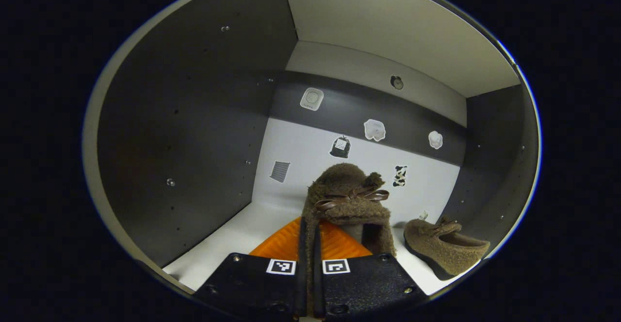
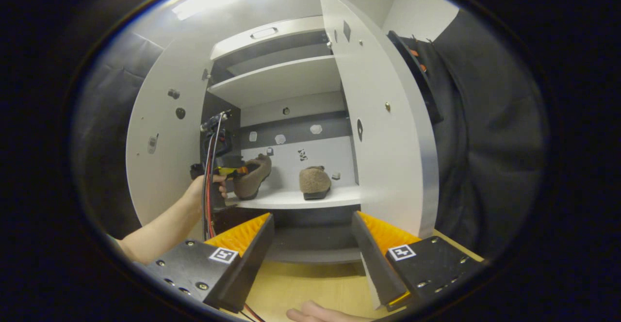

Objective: Grab one shoe with the right hand and put it into the shoe cabinet, grab the other shoe with the left hand and put it into the shoe cabinet; then close the right door with the right hand and the left door with the left hand.

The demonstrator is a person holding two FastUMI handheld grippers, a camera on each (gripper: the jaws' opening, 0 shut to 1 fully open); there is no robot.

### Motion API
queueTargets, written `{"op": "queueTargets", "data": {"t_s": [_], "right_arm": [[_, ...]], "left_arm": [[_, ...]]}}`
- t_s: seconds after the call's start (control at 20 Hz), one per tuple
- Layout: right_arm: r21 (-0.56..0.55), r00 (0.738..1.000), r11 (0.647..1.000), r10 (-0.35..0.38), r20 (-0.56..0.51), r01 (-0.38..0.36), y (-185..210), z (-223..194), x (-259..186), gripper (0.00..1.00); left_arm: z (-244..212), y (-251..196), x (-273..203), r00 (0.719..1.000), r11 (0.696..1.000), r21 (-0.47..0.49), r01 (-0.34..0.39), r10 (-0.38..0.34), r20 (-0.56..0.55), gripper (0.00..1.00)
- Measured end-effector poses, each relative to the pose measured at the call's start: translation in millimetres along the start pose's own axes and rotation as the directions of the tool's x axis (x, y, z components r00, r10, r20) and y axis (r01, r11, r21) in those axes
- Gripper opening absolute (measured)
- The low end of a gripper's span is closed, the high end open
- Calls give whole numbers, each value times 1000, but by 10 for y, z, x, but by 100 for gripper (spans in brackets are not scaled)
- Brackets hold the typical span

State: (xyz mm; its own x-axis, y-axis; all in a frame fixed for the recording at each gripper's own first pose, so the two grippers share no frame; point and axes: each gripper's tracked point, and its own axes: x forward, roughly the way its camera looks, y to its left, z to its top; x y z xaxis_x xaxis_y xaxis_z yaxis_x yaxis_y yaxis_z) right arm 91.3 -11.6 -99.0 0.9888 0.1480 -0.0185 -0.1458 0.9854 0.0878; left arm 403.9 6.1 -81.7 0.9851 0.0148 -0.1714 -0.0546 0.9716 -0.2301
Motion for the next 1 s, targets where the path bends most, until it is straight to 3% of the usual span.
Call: {"op": "queueTargets", "data": {"t_s": [0.05,0.1,0.15,0.3,0.35,0.4,0.55,0.65,0.85,1.0], "right_arm": [[-2,1000,1000,-1,2,1,7,-4,4,96],[0,1000,1000,-4,2,4,18,-7,9,96],[1,1000,1000,-4,1,4,40,-9,13,96],[-4,1000,1000,-7,0,7,73,-18,-48,93],[-7,1000,1000,-8,2,8,95,-11,-73,93],[-8,1000,1000,-11,8,11,108,12,-105,96],[-11,1000,1000,-20,20,20,129,53,-265,93],[-6,999,1000,-24,35,25,151,78,-387,93],[-19,998,999,-35,57,36,187,99,-694,96],[-18,996,999,-49,77,50,166,153,-950,93]], "left_arm": [[-60,-58,-1,1000,1000,8,22,-22,-22,11],[-58,-81,-11,999,999,20,45,-44,-27,24],[-21,-61,2,999,999,24,38,-37,-12,30],[-8,8,-22,1000,999,24,22,-22,-5,43],[19,39,-49,1000,999,44,15,-15,-4,60],[57,65,-95,1000,999,54,9,-9,8,66],[245,74,-336,998,994,105,-9,3,58,99],[324,97,-564,996,989,147,-34,21,83,97],[340,-43,-1191,998,990,137,21,-30,61,97],[397,-7,-1732,996,987,163,11,-26,90,96]]}}
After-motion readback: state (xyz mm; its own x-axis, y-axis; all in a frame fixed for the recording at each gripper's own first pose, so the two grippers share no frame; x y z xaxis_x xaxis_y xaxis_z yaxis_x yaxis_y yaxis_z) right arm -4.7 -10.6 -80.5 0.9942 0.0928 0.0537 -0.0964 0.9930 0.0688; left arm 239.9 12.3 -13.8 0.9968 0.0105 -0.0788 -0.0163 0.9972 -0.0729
